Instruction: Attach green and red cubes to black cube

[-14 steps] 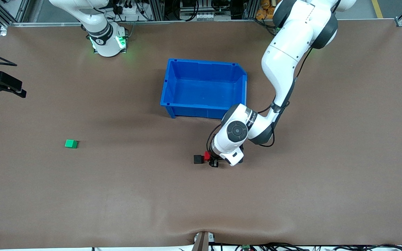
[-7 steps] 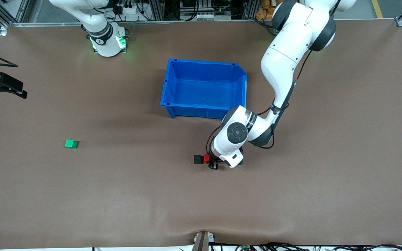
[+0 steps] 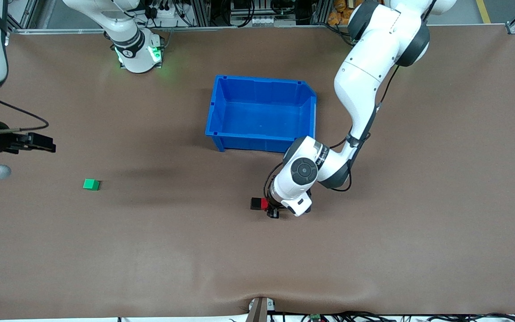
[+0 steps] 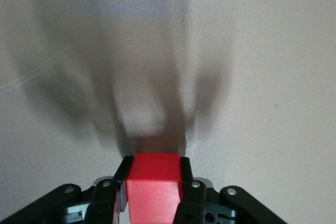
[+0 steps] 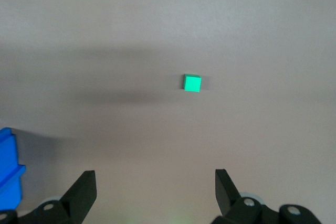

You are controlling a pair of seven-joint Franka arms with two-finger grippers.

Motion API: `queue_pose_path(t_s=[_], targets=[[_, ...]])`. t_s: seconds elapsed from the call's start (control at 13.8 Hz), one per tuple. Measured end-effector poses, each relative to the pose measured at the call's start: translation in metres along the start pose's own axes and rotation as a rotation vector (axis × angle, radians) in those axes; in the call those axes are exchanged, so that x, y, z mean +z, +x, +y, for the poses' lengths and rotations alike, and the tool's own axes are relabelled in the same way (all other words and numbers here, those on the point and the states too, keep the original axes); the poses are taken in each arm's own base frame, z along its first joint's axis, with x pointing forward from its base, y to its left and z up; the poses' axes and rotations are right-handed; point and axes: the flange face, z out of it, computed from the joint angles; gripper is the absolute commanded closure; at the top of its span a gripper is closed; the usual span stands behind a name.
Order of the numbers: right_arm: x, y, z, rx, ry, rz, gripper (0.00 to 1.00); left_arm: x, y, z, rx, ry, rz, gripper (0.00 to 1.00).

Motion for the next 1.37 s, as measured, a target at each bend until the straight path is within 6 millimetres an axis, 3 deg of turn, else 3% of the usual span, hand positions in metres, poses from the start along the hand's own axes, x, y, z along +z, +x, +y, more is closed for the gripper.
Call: queue_pose_path(t_s=[0.07, 0.14, 0.22, 0.36, 0.58, 0.87, 1.08, 1.37], targets=[[0.008, 0.004, 0.005, 0.007, 0.002, -0.014, 0.00, 0.000, 0.000, 0.000, 0.001, -0.001, 0.001, 0.51], [0.013, 0.006, 0.007, 0.011, 0.003, -0.022, 0.00, 0.000, -0.002, -0.001, 0.008, -0.002, 0.003, 0.43], [0.014, 0.007, 0.008, 0.013, 0.004, -0.024, 0.00, 0.001, -0.005, -0.003, 0.017, -0.002, 0.007, 0.26], [0.013, 0.007, 0.008, 0.012, 0.001, -0.021, 0.00, 0.000, -0.011, -0.007, 0.032, 0.014, 0.023, 0.11], [0.019, 0.014, 0.016, 0.020, -0.027, -0.011, 0.00, -0.020, -0.014, -0.003, 0.041, 0.030, 0.043, 0.00], [0.046, 0.024, 0.042, 0.058, -0.020, -0.047, 0.00, -0.046, -0.018, 0.003, 0.046, 0.014, 0.042, 0.00], [0.101, 0.045, 0.043, 0.055, -0.014, -0.127, 0.00, -0.075, -0.020, 0.008, 0.067, 0.018, 0.048, 0.00], [0.180, 0.077, 0.048, 0.057, -0.013, -0.161, 0.00, -0.141, 0.001, 0.021, 0.196, 0.072, 0.078, 0.00]])
